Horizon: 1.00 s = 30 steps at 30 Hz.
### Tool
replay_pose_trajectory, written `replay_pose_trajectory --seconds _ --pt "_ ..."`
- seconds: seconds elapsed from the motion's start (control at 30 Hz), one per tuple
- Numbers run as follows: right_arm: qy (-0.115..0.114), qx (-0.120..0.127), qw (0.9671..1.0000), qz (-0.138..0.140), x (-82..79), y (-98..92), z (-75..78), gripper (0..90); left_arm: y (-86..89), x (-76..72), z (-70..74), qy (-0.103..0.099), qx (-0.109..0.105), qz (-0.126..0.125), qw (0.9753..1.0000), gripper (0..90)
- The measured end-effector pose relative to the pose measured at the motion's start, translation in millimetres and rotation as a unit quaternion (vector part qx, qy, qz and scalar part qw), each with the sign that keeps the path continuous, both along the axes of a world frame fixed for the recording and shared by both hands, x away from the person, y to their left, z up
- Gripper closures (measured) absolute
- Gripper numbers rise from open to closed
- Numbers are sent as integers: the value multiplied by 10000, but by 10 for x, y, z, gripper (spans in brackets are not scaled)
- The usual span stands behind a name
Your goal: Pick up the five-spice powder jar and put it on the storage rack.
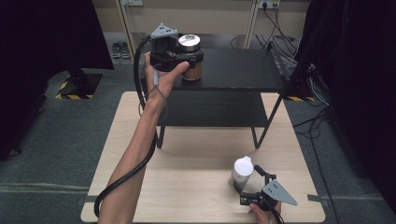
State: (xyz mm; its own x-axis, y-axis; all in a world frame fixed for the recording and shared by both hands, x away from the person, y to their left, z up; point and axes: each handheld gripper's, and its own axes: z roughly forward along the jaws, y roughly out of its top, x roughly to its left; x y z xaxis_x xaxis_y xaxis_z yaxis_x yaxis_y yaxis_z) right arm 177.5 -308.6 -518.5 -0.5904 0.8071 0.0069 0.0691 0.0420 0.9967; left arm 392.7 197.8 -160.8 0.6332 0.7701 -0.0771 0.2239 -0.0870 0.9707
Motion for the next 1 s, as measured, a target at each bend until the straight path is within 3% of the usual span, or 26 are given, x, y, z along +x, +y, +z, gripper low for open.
replay_pose_trajectory --seconds 0.37,0.67,0.93,1.0 --pt "1 -5 10000 7 2 -1 1 4 -66 26 -35 1 98 102 9999 306" --pt "1 -5 10000 10 3 -2 1 4 -104 -19 -94 -193 117 147 9996 291" --pt "3 5 10000 10 4 -4 0 4 -106 -127 -128 -346 -77 261 9990 23" --pt "0 9 10000 9 5 -5 -2 4 -89 -154 -141 -416 -93 249 9988 9"
